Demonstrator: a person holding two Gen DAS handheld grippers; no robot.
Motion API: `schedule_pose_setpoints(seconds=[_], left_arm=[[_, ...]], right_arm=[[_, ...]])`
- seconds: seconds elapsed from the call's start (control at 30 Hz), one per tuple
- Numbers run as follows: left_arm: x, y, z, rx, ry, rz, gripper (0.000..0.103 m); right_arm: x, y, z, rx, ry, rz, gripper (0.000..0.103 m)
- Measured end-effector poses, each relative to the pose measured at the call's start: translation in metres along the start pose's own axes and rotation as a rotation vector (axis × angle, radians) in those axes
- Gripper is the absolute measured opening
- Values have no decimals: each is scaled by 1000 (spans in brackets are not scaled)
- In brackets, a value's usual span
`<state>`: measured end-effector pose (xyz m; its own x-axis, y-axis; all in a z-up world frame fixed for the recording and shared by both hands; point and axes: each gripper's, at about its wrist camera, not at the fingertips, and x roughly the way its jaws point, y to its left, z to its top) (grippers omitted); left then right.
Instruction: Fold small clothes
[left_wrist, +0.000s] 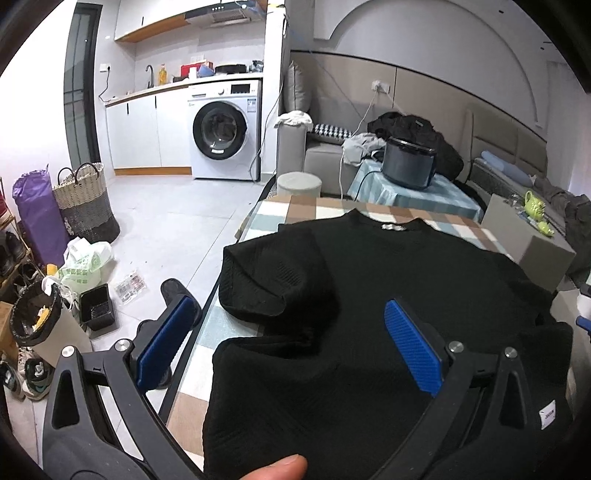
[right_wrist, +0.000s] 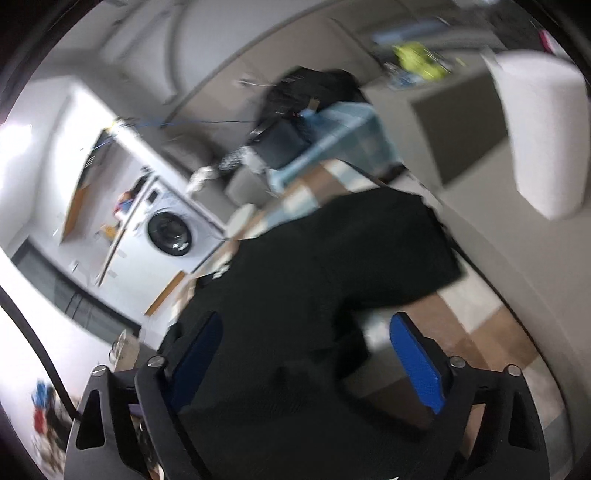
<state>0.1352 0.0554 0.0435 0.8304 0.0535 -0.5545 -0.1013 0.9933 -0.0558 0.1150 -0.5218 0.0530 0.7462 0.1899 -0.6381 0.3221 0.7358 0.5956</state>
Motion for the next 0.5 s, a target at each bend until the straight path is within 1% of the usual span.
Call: schedule_pose_setpoints(seconds=[0.1, 0.17, 0.23, 0.27, 0.33, 0.37, 0.4, 0.5], left_arm=[[18, 3, -2, -1, 22, 4, 102], [29, 5, -3, -15, 34, 1, 102], [39, 8, -4, -26, 47, -3, 102], [44, 8, -4, -30, 49, -3, 103], [50, 10, -4, -30, 52, 7, 102], [54, 10, -5, -26, 57, 16, 102], [57, 10, -5, -22, 61, 23, 102], [64, 8, -5, -15, 67, 38, 102]], right_arm=[[21, -27, 11, 97, 50, -32, 82], [31, -38, 13, 128, 63, -44, 79], [44, -50, 17, 170, 83, -67, 72], [50, -55, 19, 187, 88, -81, 72], [61, -62, 24, 195, 90, -132, 70], [63, -63, 25, 191, 89, -145, 69], [67, -64, 26, 174, 91, -176, 67], [75, -66, 27, 166, 104, -219, 60]])
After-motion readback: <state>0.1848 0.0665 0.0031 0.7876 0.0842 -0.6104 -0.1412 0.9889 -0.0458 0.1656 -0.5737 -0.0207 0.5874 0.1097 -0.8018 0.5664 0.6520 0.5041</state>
